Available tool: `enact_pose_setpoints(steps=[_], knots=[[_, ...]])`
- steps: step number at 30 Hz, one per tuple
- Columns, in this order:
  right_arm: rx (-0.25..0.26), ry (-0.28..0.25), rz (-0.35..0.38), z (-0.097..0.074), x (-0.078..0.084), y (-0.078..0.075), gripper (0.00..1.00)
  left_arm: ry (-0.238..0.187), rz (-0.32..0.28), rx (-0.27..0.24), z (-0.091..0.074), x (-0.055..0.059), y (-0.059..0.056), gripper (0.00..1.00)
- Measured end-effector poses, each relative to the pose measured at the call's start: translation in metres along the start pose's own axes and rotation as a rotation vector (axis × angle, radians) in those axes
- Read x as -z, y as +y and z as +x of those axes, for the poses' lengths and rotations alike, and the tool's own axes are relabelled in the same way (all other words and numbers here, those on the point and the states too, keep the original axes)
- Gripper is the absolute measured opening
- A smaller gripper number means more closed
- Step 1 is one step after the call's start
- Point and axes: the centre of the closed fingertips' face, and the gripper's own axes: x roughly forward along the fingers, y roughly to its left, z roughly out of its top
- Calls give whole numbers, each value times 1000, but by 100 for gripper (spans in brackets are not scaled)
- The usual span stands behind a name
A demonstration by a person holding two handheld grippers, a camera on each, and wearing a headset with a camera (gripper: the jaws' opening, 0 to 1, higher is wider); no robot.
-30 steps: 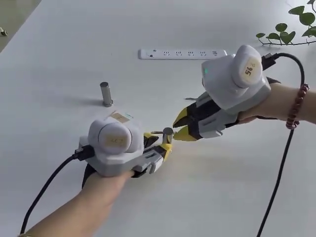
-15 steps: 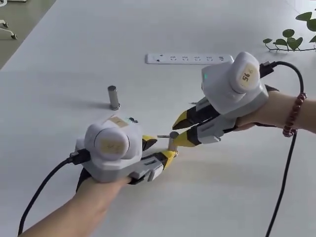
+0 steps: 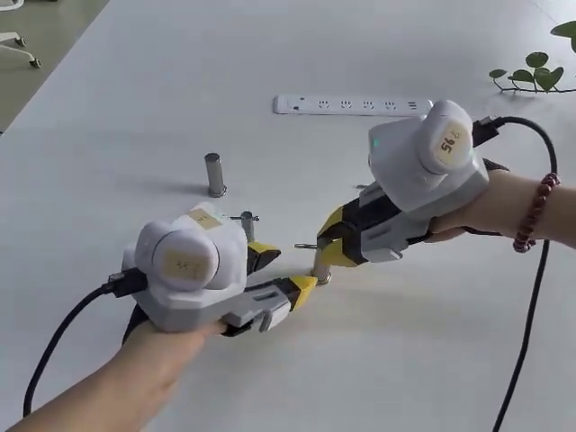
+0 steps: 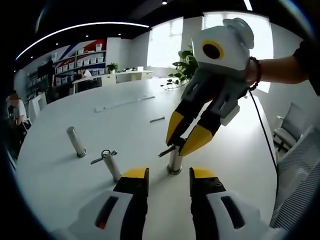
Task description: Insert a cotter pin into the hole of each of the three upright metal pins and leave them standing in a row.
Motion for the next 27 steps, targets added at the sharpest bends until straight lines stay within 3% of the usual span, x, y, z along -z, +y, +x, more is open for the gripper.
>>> enact_pose_setpoints(steps=[5,17,27], knots=[[-9,4,0,0,0,0,9,-18,2,2,-8,-5,0,32],[-8,2,-23,1,-3,-1,8,-14,19,-4,-25,0,4,33],[6,16,-35,4,-7,-15,8,-40,-4,-22,-32,-5,10,35]])
